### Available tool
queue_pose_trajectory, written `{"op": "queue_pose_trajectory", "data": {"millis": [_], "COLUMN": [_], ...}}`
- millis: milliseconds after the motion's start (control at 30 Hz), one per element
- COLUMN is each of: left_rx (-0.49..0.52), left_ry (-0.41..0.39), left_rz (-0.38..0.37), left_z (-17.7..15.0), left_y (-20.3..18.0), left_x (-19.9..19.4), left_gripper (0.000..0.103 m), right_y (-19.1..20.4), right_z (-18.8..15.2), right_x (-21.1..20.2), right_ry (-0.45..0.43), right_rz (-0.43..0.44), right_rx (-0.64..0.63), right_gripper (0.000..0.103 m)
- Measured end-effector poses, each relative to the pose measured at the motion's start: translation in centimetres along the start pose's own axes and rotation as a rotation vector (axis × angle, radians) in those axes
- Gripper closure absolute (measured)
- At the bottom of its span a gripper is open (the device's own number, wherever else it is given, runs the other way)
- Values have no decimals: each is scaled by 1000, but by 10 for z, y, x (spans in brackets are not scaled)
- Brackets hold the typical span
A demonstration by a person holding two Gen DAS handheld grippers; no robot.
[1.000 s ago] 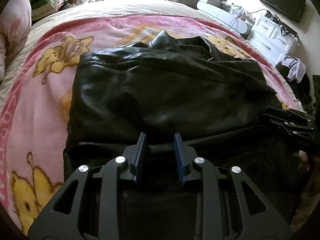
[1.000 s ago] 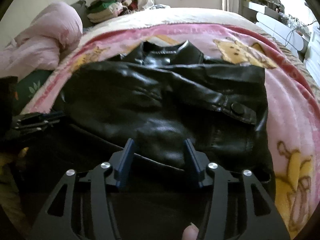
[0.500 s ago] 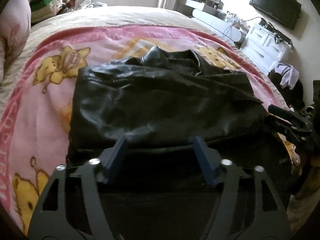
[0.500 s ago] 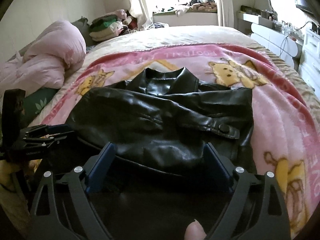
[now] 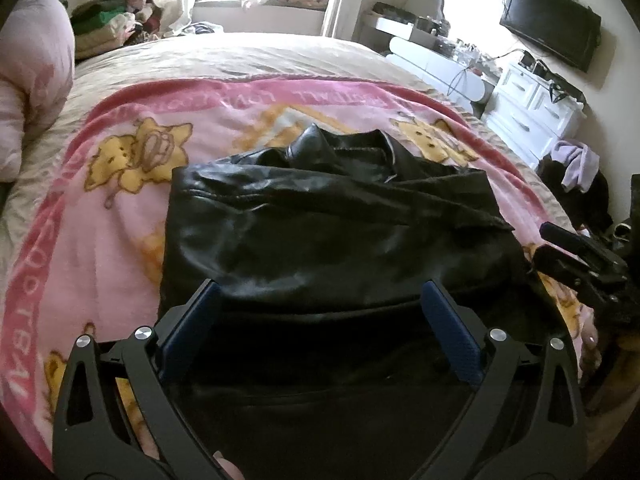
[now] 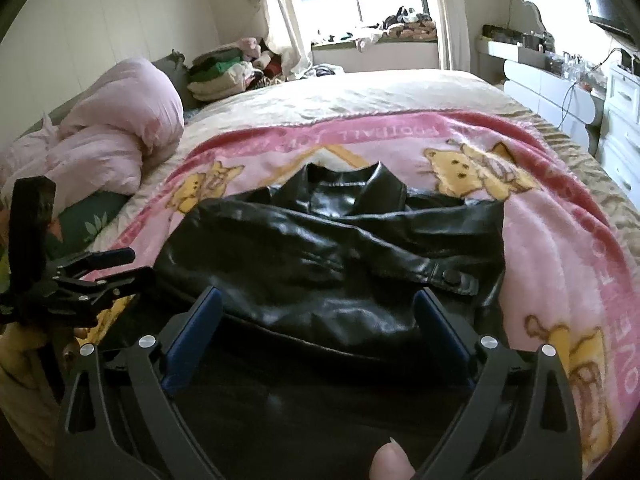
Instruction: Fold large clothes
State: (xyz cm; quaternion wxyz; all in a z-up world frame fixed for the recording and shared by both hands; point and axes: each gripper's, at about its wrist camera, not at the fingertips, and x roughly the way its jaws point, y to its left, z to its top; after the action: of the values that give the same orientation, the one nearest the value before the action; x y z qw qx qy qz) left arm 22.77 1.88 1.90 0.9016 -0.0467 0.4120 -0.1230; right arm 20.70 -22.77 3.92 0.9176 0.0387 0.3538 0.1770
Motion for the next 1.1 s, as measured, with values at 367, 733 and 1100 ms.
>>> {"op": "queue_pose_trajectory", "data": {"millis": [367,733,1100], "left_rx": [16,24,-2], "left_ry": [-58,-110,-138], "left_rz": [3,15,15], "left_z": [7,-1,-31], "left_y": [-3,-7,-9], "left_x": [-28,-56,-76], "left_gripper": [9,9,9], "right_y": [7,14,15], "right_z": [11,14,4], "right_x": [-19,-42,-58], "right_ry": [-55,-102,-114], "right_rz": [19,34,44], "right_rx": [-4,-3,5], "right_gripper": [6,6,5]}}
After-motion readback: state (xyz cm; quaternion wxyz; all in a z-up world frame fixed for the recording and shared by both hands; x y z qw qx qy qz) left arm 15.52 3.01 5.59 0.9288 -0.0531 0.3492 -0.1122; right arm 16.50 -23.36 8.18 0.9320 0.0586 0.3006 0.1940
